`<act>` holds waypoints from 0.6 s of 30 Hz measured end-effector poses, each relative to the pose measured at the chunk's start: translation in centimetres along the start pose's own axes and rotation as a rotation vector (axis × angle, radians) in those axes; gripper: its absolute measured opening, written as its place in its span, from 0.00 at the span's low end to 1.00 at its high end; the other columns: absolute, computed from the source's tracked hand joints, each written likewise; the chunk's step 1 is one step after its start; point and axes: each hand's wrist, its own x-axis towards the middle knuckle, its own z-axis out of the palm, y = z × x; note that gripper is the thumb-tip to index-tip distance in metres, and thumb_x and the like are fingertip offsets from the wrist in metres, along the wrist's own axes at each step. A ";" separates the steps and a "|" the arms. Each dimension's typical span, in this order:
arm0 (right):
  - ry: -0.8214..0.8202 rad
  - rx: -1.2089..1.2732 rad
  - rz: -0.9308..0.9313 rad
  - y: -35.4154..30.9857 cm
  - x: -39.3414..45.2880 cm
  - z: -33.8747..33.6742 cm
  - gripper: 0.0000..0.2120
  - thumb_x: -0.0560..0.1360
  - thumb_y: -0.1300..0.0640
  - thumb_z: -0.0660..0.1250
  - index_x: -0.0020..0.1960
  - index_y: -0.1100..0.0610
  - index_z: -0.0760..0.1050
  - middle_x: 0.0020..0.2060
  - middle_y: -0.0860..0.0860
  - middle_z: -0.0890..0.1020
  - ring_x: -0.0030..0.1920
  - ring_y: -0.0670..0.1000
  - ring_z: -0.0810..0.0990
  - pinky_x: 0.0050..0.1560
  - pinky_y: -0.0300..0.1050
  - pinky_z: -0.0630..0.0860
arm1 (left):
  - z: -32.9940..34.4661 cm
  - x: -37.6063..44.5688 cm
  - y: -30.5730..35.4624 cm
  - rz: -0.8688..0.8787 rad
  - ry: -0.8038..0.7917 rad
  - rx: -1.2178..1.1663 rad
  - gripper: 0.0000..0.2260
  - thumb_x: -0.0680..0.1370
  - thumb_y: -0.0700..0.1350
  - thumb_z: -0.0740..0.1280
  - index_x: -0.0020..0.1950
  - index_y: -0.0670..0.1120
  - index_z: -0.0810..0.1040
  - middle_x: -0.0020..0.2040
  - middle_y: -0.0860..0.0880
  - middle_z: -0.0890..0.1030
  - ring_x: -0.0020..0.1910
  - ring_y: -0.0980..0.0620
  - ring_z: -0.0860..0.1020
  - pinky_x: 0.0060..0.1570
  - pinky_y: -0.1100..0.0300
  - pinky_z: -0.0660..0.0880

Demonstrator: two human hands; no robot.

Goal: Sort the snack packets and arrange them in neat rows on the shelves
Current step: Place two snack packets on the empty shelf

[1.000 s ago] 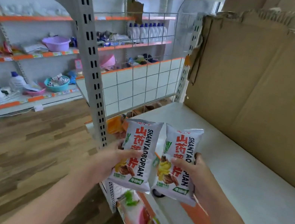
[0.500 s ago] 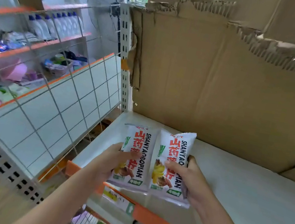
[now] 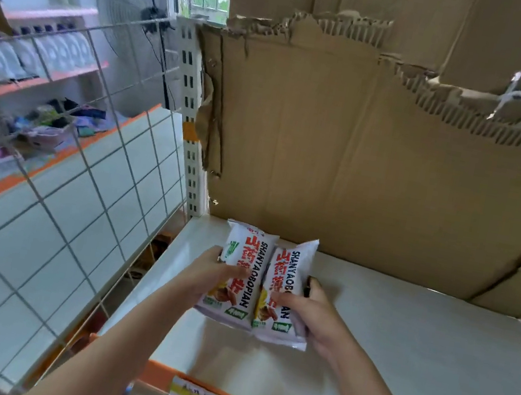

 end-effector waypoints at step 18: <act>0.255 -1.381 -0.276 -0.6 4.5 0.6 0.26 0.79 0.42 0.55 0.67 0.61 0.62 0.62 0.58 0.70 0.60 0.56 0.73 0.53 0.45 0.71 | -1.2 4.8 -0.3 0.175 0.339 0.935 0.22 0.72 0.62 0.66 0.53 0.45 0.70 0.51 0.45 0.79 0.49 0.47 0.79 0.44 0.56 0.76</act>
